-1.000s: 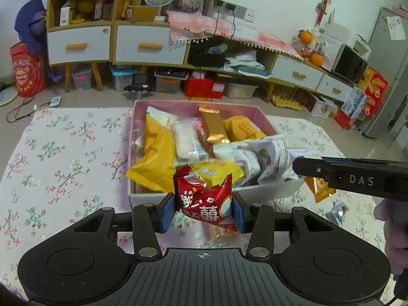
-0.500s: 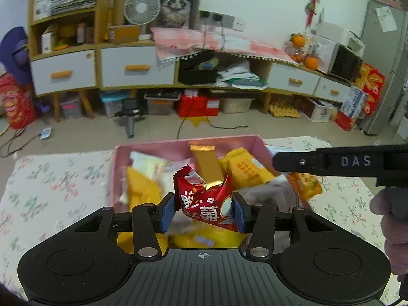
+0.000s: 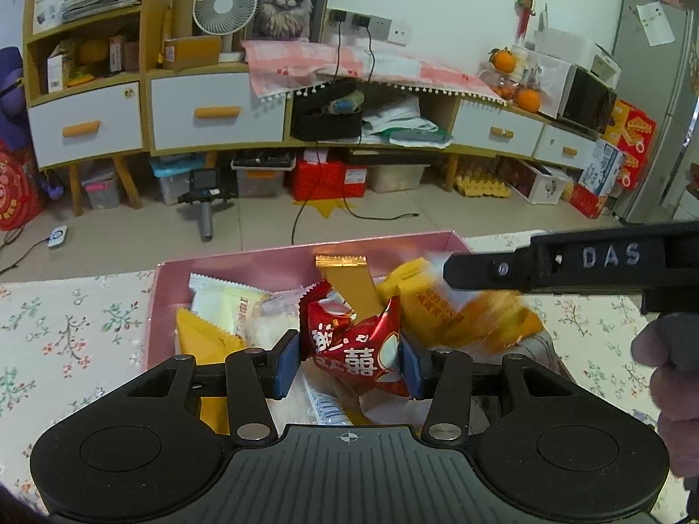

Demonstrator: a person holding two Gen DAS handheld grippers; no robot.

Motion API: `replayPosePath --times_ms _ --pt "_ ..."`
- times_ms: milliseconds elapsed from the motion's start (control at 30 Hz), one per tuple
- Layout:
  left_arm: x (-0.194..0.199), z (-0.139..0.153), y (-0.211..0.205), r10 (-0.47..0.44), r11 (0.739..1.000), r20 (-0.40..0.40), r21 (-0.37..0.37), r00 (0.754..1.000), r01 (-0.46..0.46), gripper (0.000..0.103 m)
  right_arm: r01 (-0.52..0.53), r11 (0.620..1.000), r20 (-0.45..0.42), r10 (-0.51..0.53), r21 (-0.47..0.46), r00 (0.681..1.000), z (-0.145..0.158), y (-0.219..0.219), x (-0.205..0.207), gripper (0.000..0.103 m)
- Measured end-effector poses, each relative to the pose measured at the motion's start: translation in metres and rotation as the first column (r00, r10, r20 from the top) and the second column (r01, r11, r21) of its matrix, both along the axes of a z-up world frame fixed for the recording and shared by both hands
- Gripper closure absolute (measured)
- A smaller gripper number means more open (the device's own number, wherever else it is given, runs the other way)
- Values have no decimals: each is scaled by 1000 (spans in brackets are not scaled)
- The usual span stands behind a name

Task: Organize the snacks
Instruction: 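Carry both held snacks into the pink box and open both tools, then withdraw both tools from the box toward the remaining snacks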

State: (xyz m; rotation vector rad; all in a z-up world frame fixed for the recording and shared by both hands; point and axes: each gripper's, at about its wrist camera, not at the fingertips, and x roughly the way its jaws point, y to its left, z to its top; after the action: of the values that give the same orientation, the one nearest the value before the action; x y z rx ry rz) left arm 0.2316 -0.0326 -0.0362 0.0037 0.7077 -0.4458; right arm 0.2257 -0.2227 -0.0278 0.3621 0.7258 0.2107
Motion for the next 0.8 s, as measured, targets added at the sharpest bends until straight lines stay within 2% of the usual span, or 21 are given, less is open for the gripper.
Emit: replayPosePath --times_ms 100,133,233,333,633,800 --pt "2 -1 -2 -11 1000 6 -1 1000 11 51 1 1000 -7 -1 29 1000 -4 -2 1 94" --pt "2 -1 -2 -15 1000 12 -2 1000 15 44 5 999 -7 -4 37 1000 -5 -2 2 92" --pt "0 -2 -3 -17 1000 25 -4 1000 17 35 8 999 -12 -8 45 1000 -4 -3 2 80" --pt "-2 -2 -5 -22 1000 27 -1 999 22 29 11 999 -6 -11 39 1000 -2 -4 3 74" --pt "-15 7 -6 -27 1000 14 13 1000 27 17 16 1000 -4 -16 4 1000 10 -4 -8 58" --pt "-37 17 0 1 999 -6 36 1000 -1 12 15 999 -3 -15 -50 1000 25 -7 -26 44"
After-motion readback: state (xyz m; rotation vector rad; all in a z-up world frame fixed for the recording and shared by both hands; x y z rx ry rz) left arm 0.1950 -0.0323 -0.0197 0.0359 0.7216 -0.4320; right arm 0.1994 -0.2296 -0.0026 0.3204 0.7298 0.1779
